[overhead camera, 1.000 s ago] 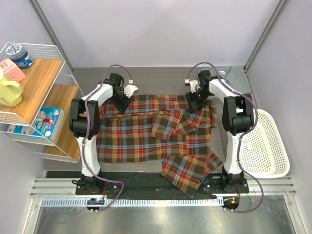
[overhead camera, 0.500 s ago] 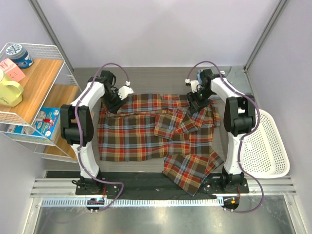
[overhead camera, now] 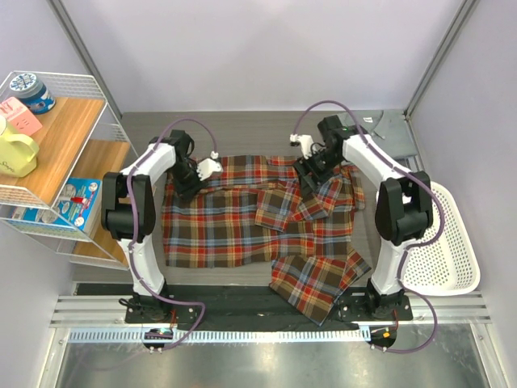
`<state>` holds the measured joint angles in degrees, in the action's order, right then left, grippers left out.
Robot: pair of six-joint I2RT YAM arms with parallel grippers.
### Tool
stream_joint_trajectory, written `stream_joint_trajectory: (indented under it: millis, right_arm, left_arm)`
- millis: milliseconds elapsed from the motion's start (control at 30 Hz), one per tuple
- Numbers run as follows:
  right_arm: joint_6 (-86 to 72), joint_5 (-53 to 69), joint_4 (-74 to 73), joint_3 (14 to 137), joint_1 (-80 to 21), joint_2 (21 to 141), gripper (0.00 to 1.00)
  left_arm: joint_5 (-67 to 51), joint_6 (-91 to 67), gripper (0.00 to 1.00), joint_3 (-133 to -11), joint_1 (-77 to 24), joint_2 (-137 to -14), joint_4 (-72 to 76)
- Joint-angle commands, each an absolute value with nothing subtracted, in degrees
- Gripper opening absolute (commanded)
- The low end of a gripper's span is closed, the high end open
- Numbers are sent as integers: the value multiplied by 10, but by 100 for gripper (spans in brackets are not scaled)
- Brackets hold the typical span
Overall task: Fold and stack the long sleeve shirts
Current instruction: Fold the shirt
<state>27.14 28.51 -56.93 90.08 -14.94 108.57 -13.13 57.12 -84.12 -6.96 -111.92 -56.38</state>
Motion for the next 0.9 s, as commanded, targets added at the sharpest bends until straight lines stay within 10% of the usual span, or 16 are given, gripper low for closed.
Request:
stream_joint_trajectory:
  millis: [0,533,700,867]
  right_arm:
    - [251,257,-515,925,-165,1113,70]
    - [250,250,-499,974,-176,1194,69]
    - [266,268,-529,978,-173,1186,20]
    - [274,294,-553,974,-143,1144,1]
  left_arm:
    - [-118,594,38,-845,-62,-1121,-547]
    - [-107,600,34,-858,-62,-1131,-533]
    - [-105,600,14,-860,-62,-1129,-541]
    - [-105,600,4,-863,-58,-1106,-543]
